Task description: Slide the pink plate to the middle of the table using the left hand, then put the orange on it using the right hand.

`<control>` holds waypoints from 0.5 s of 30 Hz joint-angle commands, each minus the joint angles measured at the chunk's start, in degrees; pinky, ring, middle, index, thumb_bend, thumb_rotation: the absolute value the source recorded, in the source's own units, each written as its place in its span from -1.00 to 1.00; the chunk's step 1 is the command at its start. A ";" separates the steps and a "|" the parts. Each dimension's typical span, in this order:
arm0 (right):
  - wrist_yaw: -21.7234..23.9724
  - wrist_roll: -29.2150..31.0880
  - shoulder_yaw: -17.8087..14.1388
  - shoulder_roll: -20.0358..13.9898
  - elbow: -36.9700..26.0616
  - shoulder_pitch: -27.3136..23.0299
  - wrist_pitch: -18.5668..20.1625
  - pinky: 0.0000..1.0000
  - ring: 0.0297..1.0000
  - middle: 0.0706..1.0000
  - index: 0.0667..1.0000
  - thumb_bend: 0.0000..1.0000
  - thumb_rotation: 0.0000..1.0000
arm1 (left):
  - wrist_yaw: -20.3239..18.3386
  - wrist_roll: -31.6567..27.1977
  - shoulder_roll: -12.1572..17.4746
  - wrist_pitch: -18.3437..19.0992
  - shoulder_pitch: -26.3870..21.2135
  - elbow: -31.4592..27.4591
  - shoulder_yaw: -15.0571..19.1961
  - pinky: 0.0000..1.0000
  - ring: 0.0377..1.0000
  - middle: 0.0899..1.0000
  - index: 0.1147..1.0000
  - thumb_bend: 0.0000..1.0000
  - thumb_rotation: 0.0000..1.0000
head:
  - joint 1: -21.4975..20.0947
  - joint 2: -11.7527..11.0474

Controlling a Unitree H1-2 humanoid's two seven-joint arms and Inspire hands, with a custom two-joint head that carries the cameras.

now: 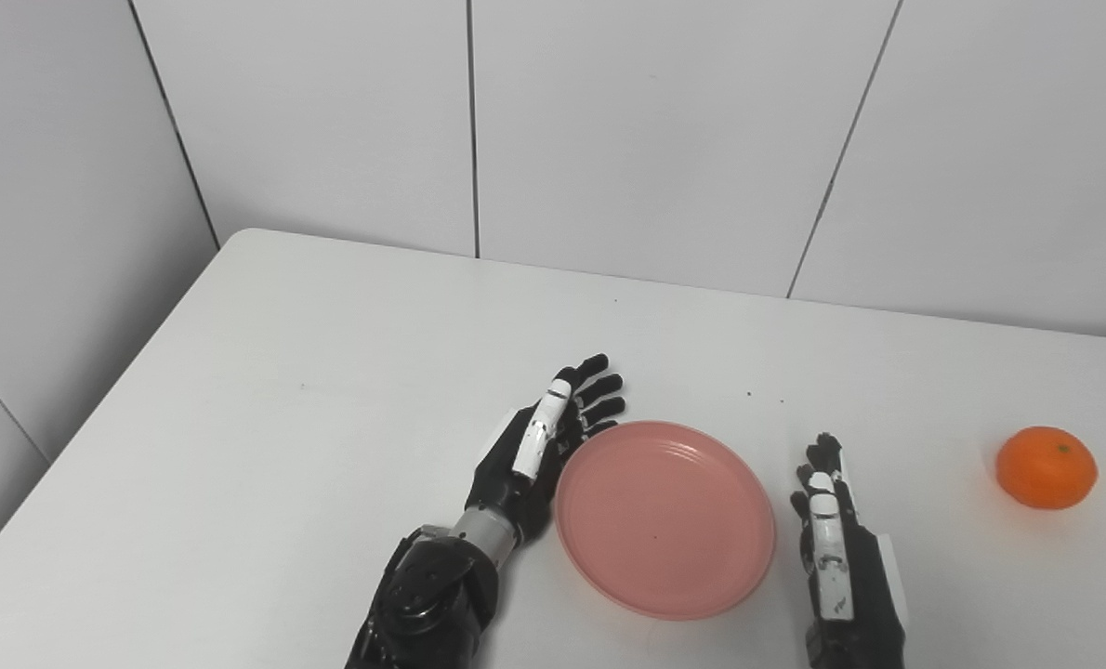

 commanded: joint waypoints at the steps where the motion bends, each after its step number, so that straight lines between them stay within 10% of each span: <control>1: -0.41 0.33 0.07 1.19 -1.31 -1.22 -2.18 1.00 0.98 1.00 1.00 -0.50 1.00 | -0.12 0.29 0.46 0.32 1.66 0.49 0.45 0.79 0.76 0.78 0.75 -0.21 1.00 | -1.14 0.15; 15: -2.71 -3.44 -1.16 1.52 -1.84 -4.11 -1.40 0.96 0.93 0.94 0.93 -0.44 1.00 | -2.11 0.05 2.69 -2.14 2.46 0.61 2.10 0.78 0.79 0.80 0.77 -0.20 1.00 | -9.63 -0.26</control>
